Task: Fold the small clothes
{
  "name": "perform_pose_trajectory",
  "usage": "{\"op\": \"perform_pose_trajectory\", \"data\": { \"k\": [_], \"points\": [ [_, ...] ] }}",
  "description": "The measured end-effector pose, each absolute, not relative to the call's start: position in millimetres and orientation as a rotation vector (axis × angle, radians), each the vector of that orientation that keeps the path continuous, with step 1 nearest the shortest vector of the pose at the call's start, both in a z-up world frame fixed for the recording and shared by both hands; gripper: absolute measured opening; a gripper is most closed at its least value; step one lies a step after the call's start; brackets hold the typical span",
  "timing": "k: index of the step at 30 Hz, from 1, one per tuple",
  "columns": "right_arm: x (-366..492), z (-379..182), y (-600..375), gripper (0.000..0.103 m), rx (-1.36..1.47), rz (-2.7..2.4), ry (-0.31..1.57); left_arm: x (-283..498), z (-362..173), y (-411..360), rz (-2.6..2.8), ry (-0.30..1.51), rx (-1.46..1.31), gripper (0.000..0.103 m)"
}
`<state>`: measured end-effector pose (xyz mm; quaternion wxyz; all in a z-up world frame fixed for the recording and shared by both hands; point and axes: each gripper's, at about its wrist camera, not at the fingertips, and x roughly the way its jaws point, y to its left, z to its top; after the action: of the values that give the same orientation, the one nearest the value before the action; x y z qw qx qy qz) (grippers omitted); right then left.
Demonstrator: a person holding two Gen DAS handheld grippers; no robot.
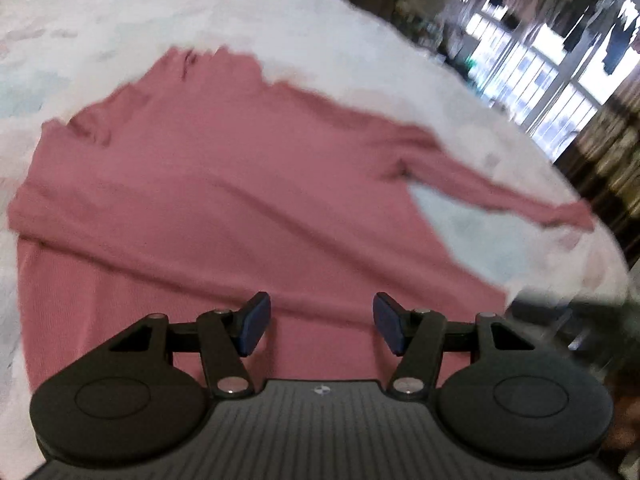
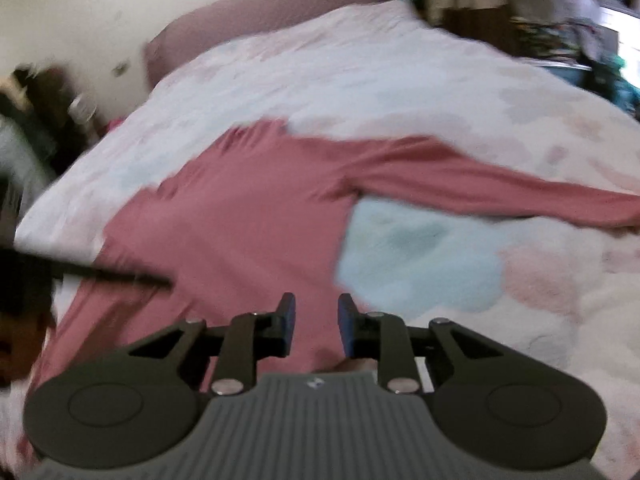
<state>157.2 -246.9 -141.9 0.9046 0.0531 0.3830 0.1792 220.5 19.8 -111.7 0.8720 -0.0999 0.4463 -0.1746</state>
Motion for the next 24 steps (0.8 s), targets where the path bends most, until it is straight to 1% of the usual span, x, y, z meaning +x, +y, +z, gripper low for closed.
{"op": "perform_pose_trajectory", "data": {
  "k": [3,4,9,11,15,19,24],
  "points": [
    [158.1,-162.1,-238.8,0.020,0.042,0.350,0.920,223.8,-107.9,8.8,-0.382,0.913,-0.177,0.072],
    [156.2,-162.6,-245.0,0.020,0.069,0.342,0.925,225.4,-110.0,5.2,-0.385,0.920,-0.159,0.072],
    [149.2,-130.4,-306.6,0.022,0.250,0.256,0.804,229.2,-135.4,-6.0,-0.375,1.027,-0.111,0.073],
    [155.0,-120.1,-340.3,0.026,0.291,0.160,0.765,226.4,-138.3,-6.1,-0.379,1.044,-0.108,0.074],
    [169.4,-112.8,-414.2,0.027,0.409,-0.105,0.701,220.5,-130.2,4.7,-0.373,1.018,-0.150,0.073],
    [179.8,-112.9,-473.7,0.029,0.531,-0.259,0.612,220.9,-119.7,15.1,-0.347,0.986,-0.202,0.073],
    [192.2,-116.4,-521.2,0.030,0.645,-0.452,0.518,225.3,-108.2,18.5,-0.329,0.957,-0.222,0.074]
  ]
}}
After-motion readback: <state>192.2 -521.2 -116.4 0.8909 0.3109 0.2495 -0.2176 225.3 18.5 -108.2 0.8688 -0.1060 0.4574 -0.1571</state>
